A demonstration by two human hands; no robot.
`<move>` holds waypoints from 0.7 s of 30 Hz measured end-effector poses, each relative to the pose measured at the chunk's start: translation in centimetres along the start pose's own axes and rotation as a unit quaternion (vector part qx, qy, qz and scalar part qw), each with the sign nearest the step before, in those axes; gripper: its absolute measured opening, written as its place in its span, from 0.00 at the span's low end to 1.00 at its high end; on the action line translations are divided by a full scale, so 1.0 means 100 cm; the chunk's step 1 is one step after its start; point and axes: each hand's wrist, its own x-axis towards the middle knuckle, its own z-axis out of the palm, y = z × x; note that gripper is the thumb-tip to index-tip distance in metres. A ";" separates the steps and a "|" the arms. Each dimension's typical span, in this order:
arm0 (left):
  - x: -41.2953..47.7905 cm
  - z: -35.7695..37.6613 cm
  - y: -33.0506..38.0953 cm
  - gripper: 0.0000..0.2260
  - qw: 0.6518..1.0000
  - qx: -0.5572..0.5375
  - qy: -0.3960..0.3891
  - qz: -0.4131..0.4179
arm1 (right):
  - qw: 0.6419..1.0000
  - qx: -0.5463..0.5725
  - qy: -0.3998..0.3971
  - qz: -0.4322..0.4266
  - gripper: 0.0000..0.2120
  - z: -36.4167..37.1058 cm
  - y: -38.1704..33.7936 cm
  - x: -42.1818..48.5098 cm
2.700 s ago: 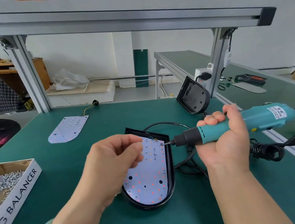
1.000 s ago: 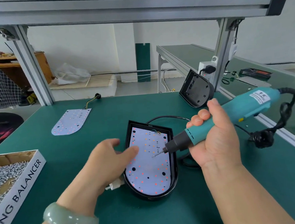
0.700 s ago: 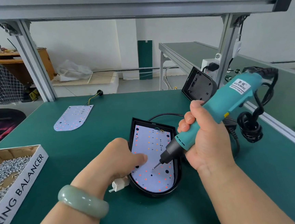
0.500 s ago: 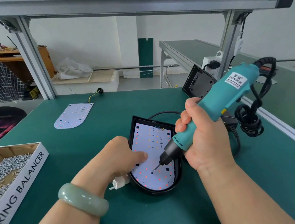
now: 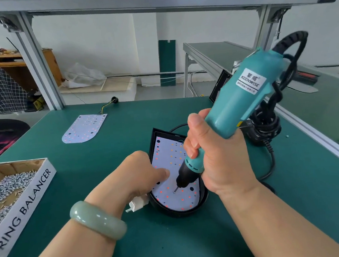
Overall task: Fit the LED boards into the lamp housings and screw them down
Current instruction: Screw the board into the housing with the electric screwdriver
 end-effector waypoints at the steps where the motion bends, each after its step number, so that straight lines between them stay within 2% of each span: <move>1: 0.000 0.000 0.000 0.12 1.000 0.005 0.000 0.004 | 1.000 -0.005 -0.002 0.000 0.13 0.001 0.000 -0.001; 6: 0.001 0.000 0.000 0.13 1.000 0.011 0.002 0.009 | 1.000 -0.011 0.008 -0.008 0.10 0.002 0.000 -0.002; 11: 0.002 0.000 -0.001 0.12 1.000 -0.004 -0.013 0.011 | 0.999 0.006 -0.036 -0.017 0.10 -0.001 0.001 -0.002; 16: 0.001 0.000 0.002 0.13 1.000 0.001 -0.003 0.000 | 0.997 0.041 -0.045 -0.043 0.02 -0.007 0.000 -0.002; 21: 0.000 -0.002 0.008 0.18 0.998 0.065 0.012 -0.009 | 0.994 0.071 -0.068 -0.053 0.05 -0.009 -0.005 -0.001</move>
